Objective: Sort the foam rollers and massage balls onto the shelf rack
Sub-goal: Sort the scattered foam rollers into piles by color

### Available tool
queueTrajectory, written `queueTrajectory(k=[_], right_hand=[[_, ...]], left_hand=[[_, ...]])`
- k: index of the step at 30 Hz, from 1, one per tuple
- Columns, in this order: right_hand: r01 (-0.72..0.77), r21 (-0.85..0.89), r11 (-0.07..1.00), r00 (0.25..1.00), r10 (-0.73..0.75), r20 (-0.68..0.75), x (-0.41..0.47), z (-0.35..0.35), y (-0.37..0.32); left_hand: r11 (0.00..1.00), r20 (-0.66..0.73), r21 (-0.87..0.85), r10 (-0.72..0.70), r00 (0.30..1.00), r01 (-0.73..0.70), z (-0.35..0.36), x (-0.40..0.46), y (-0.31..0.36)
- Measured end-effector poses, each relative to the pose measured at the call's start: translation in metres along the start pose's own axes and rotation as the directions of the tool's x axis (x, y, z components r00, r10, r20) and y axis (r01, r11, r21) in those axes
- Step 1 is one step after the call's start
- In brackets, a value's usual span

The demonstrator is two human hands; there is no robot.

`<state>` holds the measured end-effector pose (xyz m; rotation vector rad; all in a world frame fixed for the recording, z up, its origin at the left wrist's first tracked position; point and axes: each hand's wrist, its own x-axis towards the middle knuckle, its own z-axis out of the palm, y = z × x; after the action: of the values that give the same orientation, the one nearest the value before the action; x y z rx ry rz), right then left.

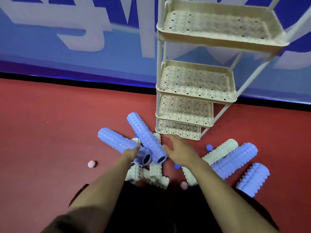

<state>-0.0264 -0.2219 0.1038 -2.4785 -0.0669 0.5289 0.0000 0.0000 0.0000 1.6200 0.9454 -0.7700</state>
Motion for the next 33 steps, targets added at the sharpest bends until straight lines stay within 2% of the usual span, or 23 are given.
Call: queueTrajectory(k=[3,5,9,11,12,14,19,22,26,30,33], right_hand=[[-0.004,-0.023,1.0,1.0,0.004,0.005,0.014,0.011,0.012],[-0.021,-0.018,1.0,0.999,0.021,0.042,0.018,0.019,0.024],[-0.04,-0.028,0.999,0.997,0.042,0.066,0.023,0.028,0.039],[-0.051,-0.022,0.998,0.996,0.052,0.066,0.024,0.031,0.045],[-0.059,-0.018,0.998,0.996,0.06,0.07,0.025,0.032,0.047],[-0.072,-0.02,0.997,0.993,0.074,0.088,0.023,0.032,0.047],[-0.077,0.005,0.997,0.992,0.076,0.104,0.02,0.025,0.038],[-0.079,0.018,0.997,0.992,0.077,0.096,0.013,0.015,0.022],[-0.039,0.03,0.999,0.998,0.037,0.042,0.001,-0.001,-0.003],[0.015,0.051,0.999,0.999,-0.014,-0.03,-0.023,-0.024,-0.035],[0.058,0.017,0.998,0.994,-0.057,-0.088,-0.044,-0.04,-0.055]], left_hand=[[0.995,0.017,-0.014,-0.099,0.995,0.099,0.008,0.025,-0.004],[0.986,0.082,-0.045,-0.159,0.984,0.163,0.014,0.042,-0.009],[0.97,0.161,-0.119,-0.191,0.968,0.211,0.027,0.115,-0.037],[0.94,0.185,-0.24,-0.2,0.962,0.241,0.03,0.156,-0.058],[0.921,0.215,-0.297,-0.191,0.958,0.251,0.03,0.152,-0.057],[0.911,0.205,-0.317,-0.205,0.957,0.263,0.028,0.087,-0.025],[0.877,0.233,-0.416,-0.154,0.96,0.241,0.013,0.056,-0.008],[0.86,0.266,-0.475,-0.061,0.962,0.186,-0.003,0.042,0.0],[0.916,0.32,-0.392,0.045,0.946,0.089,-0.011,0.011,0.004],[0.93,0.273,-0.36,0.182,0.945,-0.075,-0.026,-0.027,0.01],[0.903,0.231,-0.373,0.314,0.921,-0.215,-0.042,-0.059,0.021]])
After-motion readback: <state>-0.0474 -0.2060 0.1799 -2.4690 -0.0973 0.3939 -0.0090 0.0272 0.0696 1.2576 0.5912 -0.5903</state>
